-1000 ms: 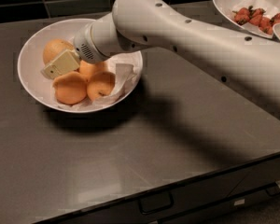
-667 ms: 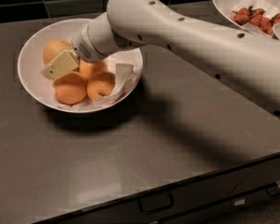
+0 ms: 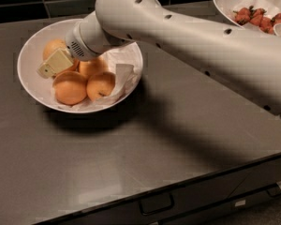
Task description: Pick orange from white bowl
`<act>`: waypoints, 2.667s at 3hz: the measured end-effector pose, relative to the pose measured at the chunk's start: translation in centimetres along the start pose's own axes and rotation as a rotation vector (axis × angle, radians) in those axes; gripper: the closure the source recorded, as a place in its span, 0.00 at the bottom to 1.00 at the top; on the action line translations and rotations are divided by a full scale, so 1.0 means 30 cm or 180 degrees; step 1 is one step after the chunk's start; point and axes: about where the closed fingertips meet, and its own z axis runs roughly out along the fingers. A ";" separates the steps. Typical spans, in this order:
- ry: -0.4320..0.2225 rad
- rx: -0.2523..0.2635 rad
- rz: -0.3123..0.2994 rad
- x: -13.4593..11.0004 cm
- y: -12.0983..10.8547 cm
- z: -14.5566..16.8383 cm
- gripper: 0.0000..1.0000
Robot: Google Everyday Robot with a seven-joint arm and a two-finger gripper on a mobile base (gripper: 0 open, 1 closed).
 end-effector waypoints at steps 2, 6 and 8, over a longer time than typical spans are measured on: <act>0.0054 0.0088 -0.0024 -0.021 0.002 0.013 0.12; 0.0330 0.0189 -0.0106 -0.018 0.038 0.052 0.30; 0.0392 0.0201 -0.0120 -0.011 0.049 0.057 0.48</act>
Offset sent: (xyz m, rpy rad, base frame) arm 0.0058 0.0061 0.0010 -0.0448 -0.0117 -0.0392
